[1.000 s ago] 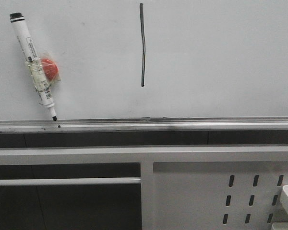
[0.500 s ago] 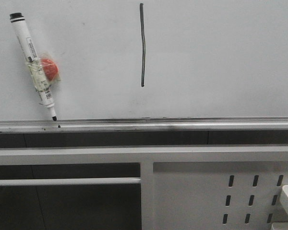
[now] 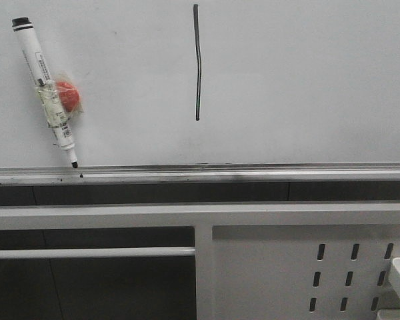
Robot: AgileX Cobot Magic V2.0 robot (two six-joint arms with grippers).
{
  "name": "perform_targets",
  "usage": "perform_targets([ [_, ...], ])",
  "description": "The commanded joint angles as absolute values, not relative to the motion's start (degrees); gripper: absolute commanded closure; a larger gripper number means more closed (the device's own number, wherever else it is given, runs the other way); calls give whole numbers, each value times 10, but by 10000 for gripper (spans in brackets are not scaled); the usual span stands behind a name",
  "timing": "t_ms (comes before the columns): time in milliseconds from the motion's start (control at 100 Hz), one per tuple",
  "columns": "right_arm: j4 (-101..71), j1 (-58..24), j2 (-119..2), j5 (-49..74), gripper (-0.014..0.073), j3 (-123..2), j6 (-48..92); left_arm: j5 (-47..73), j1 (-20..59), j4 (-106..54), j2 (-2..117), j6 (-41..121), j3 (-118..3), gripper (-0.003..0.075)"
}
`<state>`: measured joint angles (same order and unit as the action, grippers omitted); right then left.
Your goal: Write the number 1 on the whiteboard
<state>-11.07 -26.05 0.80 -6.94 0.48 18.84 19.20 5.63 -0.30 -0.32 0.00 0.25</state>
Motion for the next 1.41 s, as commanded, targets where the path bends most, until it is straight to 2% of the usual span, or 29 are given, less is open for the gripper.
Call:
perform_targets([
  [0,-113,-192,9,-125,652,11,185,160,55,-8,-15,0,22,740],
  [140,-106,-91,9,-116,652,12,140,160,55,-8,-15,0,22,740],
  [290,-28,-35,9,-96,652,12,58,160,55,-8,-15,0,22,740],
  [620,-23,40,18,108,652,12,22,160,55,-8,-15,0,22,740],
  [720,-20,47,18,176,652,12,0,160,55,-8,-15,0,22,740],
  [1400,-5,47,18,173,652,12,3,160,55,-8,-15,0,22,740],
])
